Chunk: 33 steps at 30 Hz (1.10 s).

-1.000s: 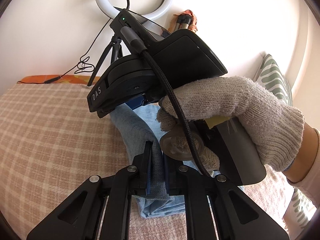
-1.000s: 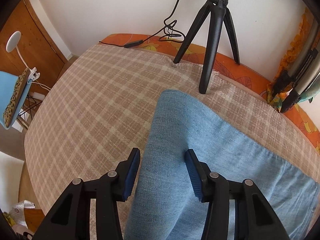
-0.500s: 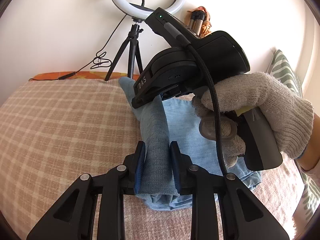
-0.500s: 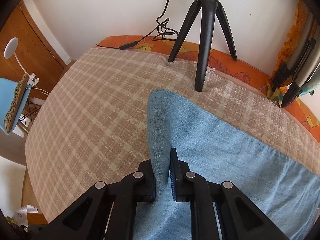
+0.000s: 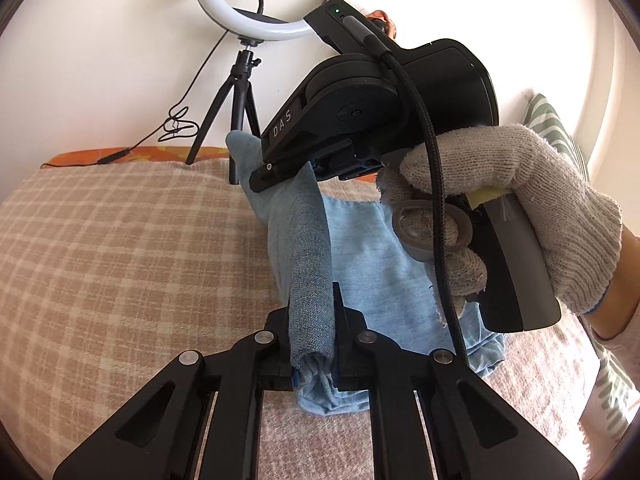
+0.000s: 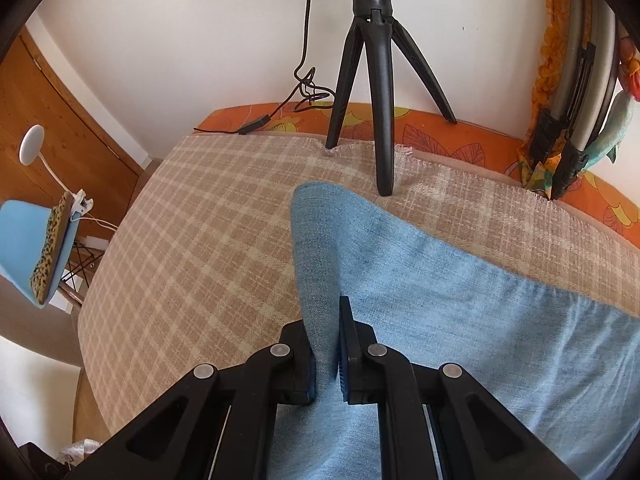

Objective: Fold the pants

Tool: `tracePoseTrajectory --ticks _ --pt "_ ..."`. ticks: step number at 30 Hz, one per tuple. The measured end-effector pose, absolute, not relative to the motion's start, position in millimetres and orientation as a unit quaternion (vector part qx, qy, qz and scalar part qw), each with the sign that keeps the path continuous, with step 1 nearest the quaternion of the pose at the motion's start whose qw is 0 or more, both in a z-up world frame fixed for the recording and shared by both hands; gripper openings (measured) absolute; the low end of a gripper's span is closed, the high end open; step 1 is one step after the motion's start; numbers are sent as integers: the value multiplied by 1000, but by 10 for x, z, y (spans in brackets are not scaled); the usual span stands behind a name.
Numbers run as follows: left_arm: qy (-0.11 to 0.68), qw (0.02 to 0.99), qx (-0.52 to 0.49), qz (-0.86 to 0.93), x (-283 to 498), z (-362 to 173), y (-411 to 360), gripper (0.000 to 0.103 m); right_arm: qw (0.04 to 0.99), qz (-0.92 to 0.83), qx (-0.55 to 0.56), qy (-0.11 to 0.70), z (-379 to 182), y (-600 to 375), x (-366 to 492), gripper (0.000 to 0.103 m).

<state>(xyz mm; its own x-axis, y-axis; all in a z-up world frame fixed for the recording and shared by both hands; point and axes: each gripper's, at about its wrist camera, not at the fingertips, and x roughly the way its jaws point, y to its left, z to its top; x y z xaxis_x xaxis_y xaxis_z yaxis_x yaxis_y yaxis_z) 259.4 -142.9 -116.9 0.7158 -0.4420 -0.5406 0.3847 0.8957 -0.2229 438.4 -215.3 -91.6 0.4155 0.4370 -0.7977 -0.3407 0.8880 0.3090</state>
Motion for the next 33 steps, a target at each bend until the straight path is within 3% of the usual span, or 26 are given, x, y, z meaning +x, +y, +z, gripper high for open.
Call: tracePoseTrajectory --ticks 18,33 --pt "260 911 17 -319 2428 -537 -2448 8 872 213 149 414 -334 -3587 4049 4" --pt "269 871 58 -407 2373 -544 -3692 8 887 138 175 403 -467 -5116 3784 4"
